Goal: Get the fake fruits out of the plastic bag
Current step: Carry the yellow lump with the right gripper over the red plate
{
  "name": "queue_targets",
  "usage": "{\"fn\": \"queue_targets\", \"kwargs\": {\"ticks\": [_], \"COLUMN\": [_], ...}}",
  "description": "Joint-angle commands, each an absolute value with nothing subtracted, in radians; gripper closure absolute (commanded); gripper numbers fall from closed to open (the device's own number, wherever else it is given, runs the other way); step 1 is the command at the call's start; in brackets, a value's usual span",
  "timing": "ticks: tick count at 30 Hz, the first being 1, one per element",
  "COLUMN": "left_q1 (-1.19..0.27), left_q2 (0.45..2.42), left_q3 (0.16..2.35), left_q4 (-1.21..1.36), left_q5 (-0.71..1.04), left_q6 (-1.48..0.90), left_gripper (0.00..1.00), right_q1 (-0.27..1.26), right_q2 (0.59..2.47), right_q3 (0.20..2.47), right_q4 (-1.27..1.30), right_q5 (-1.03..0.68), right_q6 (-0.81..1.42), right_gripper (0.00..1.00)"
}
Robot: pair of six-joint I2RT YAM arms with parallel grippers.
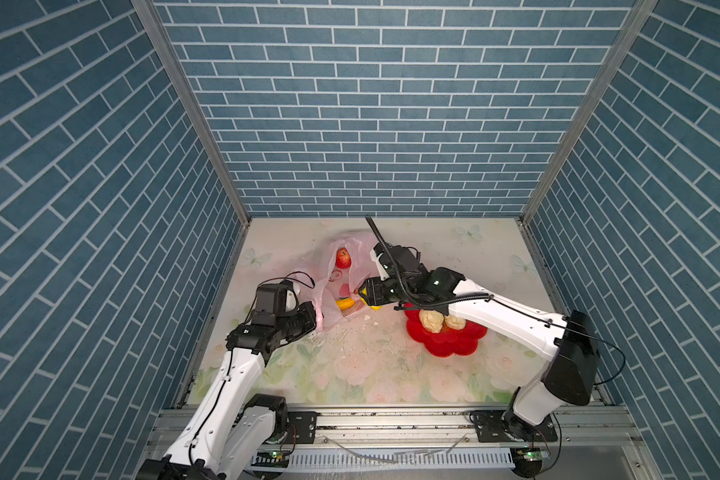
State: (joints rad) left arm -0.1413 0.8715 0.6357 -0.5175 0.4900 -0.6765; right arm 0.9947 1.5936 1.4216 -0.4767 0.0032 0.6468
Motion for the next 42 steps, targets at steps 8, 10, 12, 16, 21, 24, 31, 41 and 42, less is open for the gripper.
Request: {"fn": "queue_targets", "kwargs": {"ticks": [8, 10, 12, 16, 21, 24, 31, 41, 42], "left_q1": [-0.133, -0.133, -0.133, -0.132, -0.133, -0.132, -0.132, -0.132, -0.132], "left_q2": [0.886, 0.885, 0.89, 0.9, 0.909, 0.909, 0.923, 0.931, 0.93], "left_q3": [0.647, 0.646, 0.646, 0.646, 0.651, 0.648, 0.642, 0.642, 0.644], "left_q4": [-0.496, -0.495, -0.493, -0.488, -0.487, -0.491, -0.489, -0.488, -0.489], "left_q5": [0.502, 0.502, 0.502, 0.502, 0.5, 0.499, 0.502, 0.503, 0.502], "left_q6": [-0.663, -0.663, -0.663, -0.662, -0.663, -0.662, -0.661, -0.661, -0.66], "left_gripper": [1.0, 1.0, 1.0, 1.0, 1.0, 1.0, 1.0, 1.0, 1.0], "right_q1": [0.884, 0.841, 0.799, 0.726, 0.674, 0.655, 0.633, 0.614, 0.613], "right_q2": [1.408, 1.38, 1.36, 1.362, 1.436, 1.482, 1.559, 1.634, 1.64], "right_q3": [1.227, 1.186, 1.153, 1.107, 1.107, 1.107, 1.102, 1.079, 1.076], "right_q4": [-0.638, -0.644, -0.643, -0.622, -0.595, -0.578, -0.537, -0.513, -0.511], "right_q5": [0.173, 0.188, 0.201, 0.224, 0.233, 0.245, 0.298, 0.328, 0.327], "right_q6": [0.647, 0.649, 0.647, 0.628, 0.59, 0.581, 0.563, 0.545, 0.545], "right_gripper": [0.55, 0.55, 0.55, 0.55, 0.55, 0.56, 0.56, 0.56, 0.56]}}
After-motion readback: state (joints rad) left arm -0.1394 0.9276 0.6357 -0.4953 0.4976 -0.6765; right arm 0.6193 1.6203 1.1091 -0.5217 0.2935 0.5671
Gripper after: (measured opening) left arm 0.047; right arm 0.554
